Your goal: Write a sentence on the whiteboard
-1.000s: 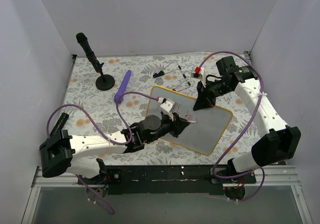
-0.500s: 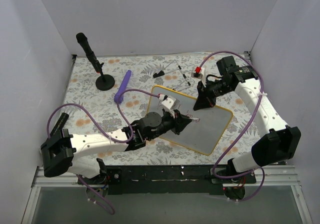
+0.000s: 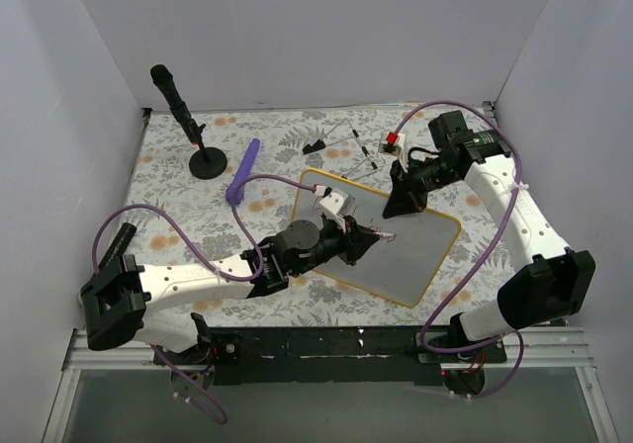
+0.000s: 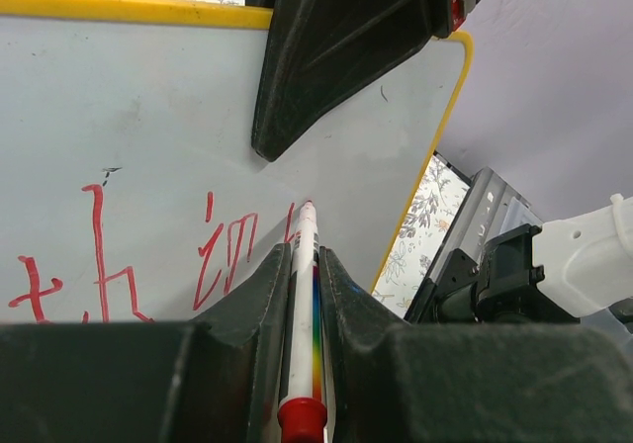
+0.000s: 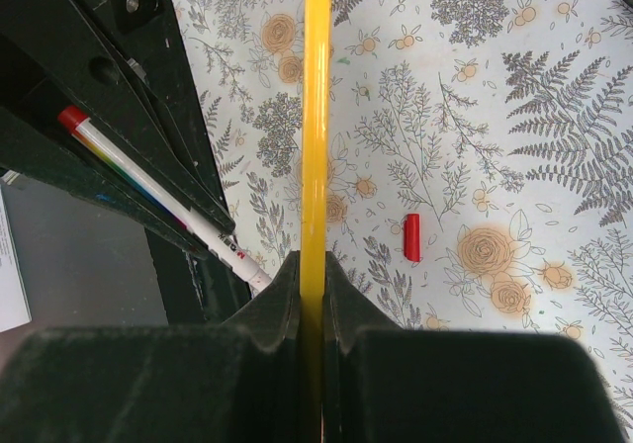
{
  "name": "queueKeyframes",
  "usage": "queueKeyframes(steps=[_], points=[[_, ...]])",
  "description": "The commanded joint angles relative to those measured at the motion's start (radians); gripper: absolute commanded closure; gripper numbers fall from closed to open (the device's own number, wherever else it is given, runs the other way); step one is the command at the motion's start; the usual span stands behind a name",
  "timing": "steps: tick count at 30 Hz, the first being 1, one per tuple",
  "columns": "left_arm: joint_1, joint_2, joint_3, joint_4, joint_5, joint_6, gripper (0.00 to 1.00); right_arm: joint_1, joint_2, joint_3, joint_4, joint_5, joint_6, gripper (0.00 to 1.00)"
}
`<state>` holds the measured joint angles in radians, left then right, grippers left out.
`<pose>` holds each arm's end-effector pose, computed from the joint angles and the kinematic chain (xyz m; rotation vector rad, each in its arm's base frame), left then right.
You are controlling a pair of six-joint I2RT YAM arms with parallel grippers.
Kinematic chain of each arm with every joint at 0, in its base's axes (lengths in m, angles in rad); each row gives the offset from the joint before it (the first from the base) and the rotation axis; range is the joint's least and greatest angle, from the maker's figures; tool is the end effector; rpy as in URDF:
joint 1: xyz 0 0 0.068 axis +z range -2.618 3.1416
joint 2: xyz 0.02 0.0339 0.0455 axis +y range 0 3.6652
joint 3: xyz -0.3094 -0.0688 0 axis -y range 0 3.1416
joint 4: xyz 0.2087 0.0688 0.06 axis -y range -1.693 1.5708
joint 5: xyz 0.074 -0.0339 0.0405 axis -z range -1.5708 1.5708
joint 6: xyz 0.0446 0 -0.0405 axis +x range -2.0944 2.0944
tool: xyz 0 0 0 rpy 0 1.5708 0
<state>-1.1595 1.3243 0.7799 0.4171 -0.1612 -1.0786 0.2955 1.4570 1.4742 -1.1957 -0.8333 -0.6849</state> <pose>0.1150 -0.2457 0.3418 -0.0595 1.9497 -1.4722 0.2126 0.0992 0.3884 -1.3380 2.0516 0.9656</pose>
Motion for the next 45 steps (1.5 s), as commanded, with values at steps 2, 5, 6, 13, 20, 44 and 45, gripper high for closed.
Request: queueKeyframes(steps=[2, 5, 6, 13, 20, 44, 45], points=[[0.015, -0.017, -0.01, -0.049, 0.003, -0.004, 1.0, 0.001, -0.035, 0.023, 0.035, -0.101, -0.028, 0.99], [0.015, -0.022, -0.018, -0.061, 0.014, -0.015, 1.0, 0.001, -0.034, 0.023, 0.036, -0.101, -0.028, 0.99], [0.015, -0.022, -0.025, -0.063, 0.014, -0.017, 1.0, 0.001, -0.035, 0.024, 0.035, -0.101, -0.028, 0.99], [0.015, -0.028, -0.037, -0.109, 0.034, -0.026, 1.0, 0.001, -0.032, 0.026, 0.033, -0.102, -0.028, 0.99], [0.015, -0.053, -0.06, -0.13, 0.019, -0.027, 1.0, -0.001, -0.032, 0.024, 0.035, -0.101, -0.028, 0.99], [0.015, -0.077, -0.018, -0.018, 0.111, 0.057, 1.0, -0.001, -0.034, 0.023, 0.035, -0.101, -0.028, 0.99], [0.015, -0.067, -0.011, -0.015, 0.106, 0.06, 1.0, 0.001, -0.035, 0.023, 0.035, -0.101, -0.028, 0.99]])
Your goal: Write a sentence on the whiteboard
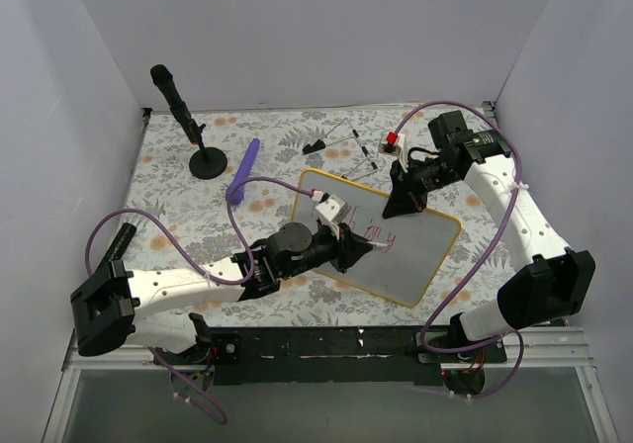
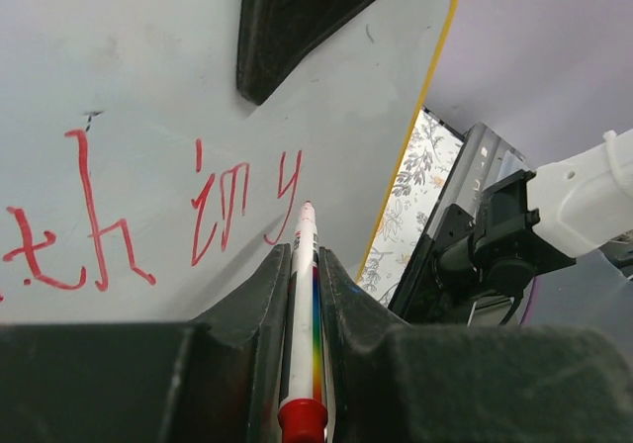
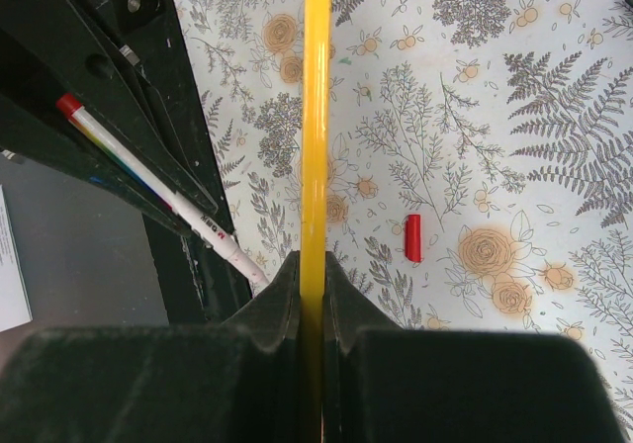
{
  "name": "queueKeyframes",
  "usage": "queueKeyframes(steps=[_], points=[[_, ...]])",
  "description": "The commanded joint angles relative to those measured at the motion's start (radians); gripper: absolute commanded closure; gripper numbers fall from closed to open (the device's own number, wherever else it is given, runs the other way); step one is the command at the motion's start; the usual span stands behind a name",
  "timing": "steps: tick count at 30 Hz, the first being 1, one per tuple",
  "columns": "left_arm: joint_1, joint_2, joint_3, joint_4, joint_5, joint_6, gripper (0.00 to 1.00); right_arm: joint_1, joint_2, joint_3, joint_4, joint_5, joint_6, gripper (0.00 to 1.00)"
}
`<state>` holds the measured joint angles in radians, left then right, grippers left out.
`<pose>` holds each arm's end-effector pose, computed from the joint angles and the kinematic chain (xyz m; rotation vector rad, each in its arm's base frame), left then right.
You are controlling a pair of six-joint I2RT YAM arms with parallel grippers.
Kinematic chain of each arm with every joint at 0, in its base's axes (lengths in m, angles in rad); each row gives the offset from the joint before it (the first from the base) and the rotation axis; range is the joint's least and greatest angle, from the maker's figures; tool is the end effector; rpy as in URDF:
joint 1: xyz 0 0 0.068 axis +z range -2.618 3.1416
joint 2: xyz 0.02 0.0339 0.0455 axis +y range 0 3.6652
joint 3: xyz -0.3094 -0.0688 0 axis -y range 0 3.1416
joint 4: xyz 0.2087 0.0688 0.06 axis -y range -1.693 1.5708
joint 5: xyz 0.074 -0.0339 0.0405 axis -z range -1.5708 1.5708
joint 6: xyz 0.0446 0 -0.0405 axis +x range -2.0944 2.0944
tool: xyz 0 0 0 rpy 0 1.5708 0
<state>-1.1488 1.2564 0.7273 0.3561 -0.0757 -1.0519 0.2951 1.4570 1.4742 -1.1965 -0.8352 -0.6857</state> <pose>0.1061 -0.2280 0.3338 0.0335 2.0142 -1.4737 0.2125 0.0992 0.3884 -1.3381 2.0506 0.9678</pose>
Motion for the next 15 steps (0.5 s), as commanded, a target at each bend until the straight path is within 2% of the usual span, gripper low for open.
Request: queueKeyframes(steps=[1, 15], points=[[0.004, 0.008, 0.049, 0.05, 0.011, 0.039, 1.0, -0.001, -0.035, 0.023, 0.037, -0.099, -0.028, 0.99], [0.009, 0.089, 0.113, 0.063, -0.007, 0.047, 1.0, -0.001, -0.035, 0.021, 0.037, -0.1, -0.029, 0.99]])
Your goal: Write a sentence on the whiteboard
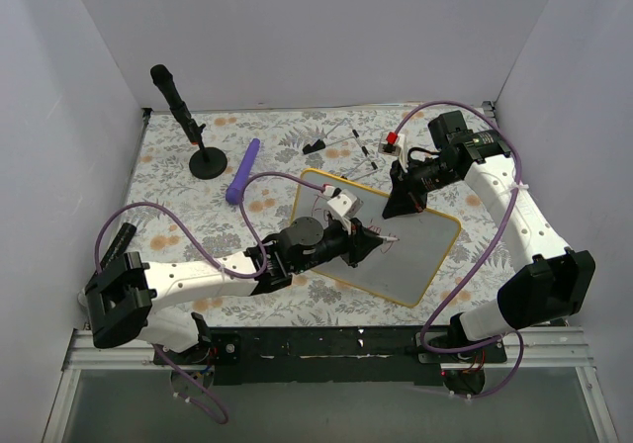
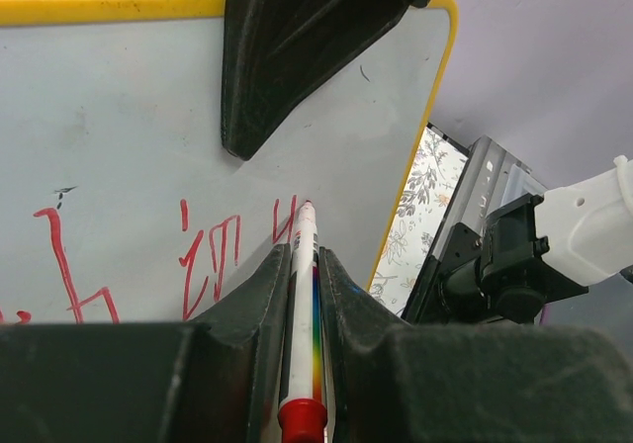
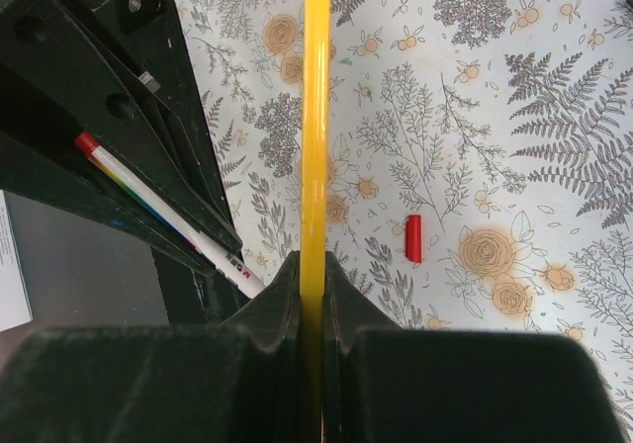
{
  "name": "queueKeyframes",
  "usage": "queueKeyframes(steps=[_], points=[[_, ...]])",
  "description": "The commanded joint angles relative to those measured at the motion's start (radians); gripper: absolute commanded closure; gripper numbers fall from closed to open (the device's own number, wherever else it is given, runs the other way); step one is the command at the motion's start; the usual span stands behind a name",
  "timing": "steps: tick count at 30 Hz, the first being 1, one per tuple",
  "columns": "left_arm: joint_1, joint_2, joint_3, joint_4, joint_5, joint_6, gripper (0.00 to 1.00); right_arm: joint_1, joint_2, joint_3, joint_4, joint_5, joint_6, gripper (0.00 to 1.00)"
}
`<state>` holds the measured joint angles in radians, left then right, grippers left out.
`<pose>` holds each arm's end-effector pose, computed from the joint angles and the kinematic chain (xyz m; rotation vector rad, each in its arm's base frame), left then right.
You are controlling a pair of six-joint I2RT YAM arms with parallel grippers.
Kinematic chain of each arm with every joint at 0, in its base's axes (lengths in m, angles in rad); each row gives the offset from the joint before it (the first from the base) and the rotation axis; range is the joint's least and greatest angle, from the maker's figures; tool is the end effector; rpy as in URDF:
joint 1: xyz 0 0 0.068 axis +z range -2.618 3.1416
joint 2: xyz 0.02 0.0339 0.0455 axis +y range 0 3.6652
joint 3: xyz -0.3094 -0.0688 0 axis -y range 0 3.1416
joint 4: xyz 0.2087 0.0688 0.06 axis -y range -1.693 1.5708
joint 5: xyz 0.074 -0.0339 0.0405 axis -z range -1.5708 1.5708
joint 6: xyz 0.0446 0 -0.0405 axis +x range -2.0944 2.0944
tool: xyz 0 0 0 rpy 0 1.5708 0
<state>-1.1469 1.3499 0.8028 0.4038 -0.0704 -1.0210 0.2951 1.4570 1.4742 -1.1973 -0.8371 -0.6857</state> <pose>0.1176 -0.2530 0.3411 0.0642 1.9761 -1.4801 0.2124 0.0992 0.3884 -1.3379 2.0501 0.9705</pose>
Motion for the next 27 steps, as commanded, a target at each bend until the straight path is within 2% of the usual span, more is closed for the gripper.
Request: queueKeyframes(steps=[1, 27], points=[[0.009, -0.005, 0.038, 0.017, -0.012, 0.016, 1.0, -0.001, -0.035, 0.02, 0.038, -0.099, -0.029, 0.99], [0.021, 0.031, 0.062, -0.045, 0.008, -0.007, 1.0, -0.002, -0.038, 0.023, 0.036, -0.099, -0.029, 0.99]])
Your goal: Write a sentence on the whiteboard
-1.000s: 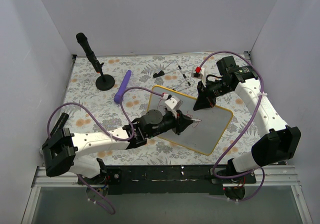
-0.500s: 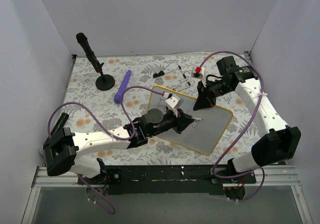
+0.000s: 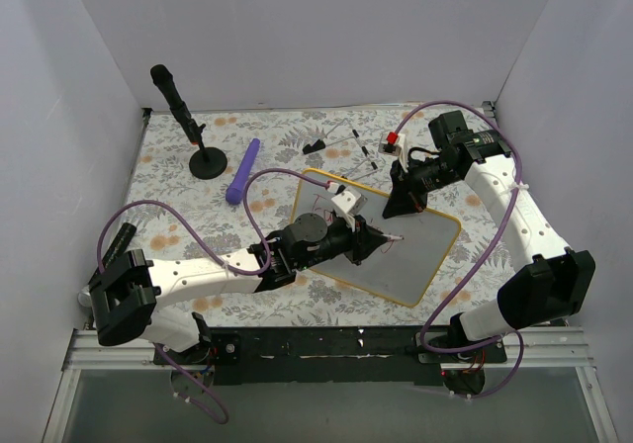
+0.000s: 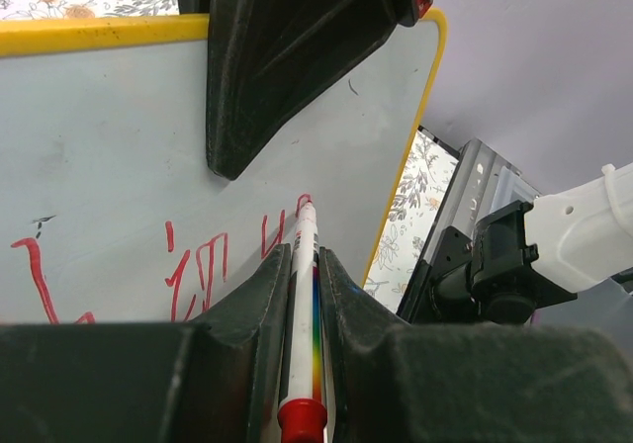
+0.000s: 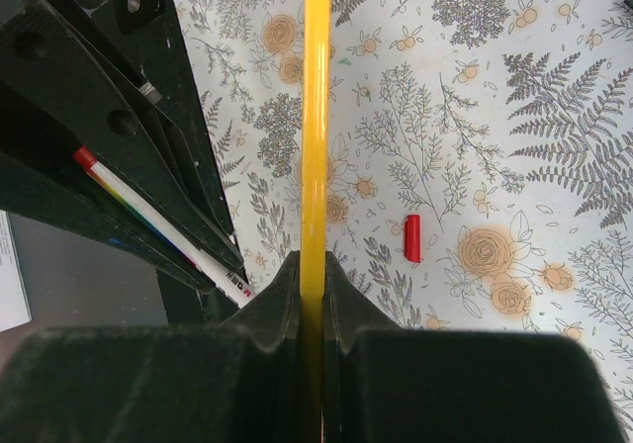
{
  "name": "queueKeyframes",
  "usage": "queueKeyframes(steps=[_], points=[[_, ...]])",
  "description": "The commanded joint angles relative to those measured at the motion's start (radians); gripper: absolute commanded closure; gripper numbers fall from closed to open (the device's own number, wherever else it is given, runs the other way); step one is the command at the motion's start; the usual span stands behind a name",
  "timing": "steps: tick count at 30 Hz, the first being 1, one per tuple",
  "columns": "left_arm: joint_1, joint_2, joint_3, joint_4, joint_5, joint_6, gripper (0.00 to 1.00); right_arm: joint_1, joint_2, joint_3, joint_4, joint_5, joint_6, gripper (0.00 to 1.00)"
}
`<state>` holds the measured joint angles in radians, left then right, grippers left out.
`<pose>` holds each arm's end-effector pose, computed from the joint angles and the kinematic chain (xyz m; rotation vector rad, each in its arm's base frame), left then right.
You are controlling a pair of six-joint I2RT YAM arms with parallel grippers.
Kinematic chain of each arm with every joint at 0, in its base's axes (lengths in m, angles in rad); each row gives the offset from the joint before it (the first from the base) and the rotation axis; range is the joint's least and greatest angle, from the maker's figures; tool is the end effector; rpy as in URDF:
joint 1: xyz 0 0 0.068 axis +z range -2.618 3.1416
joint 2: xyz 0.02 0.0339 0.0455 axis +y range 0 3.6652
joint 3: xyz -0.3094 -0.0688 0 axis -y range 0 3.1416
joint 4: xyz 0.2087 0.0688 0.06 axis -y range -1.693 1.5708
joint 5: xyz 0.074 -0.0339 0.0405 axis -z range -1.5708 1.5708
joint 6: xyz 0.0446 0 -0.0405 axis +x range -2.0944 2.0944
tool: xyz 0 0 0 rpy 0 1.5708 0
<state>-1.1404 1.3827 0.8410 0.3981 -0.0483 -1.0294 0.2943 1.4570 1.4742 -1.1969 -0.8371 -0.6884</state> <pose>0.1226 -0.2620 0.3443 0.0687 1.9840 -1.4972 0.2125 0.0990 0.3885 -1.3394 2.0478 0.9688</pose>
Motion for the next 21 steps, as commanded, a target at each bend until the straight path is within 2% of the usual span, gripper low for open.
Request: queueKeyframes(steps=[1, 16, 21], points=[[0.014, -0.004, 0.017, -0.047, -0.015, -0.001, 1.0, -0.001, -0.038, 0.021, 0.036, -0.1, -0.026, 0.99], [0.024, -0.063, -0.011, -0.07, -0.085, -0.001, 1.0, -0.003, -0.04, 0.024, 0.034, -0.099, -0.026, 0.99], [0.027, -0.074, -0.014, -0.05, -0.064, 0.002, 1.0, -0.001, -0.034, 0.024, 0.036, -0.1, -0.026, 0.99]])
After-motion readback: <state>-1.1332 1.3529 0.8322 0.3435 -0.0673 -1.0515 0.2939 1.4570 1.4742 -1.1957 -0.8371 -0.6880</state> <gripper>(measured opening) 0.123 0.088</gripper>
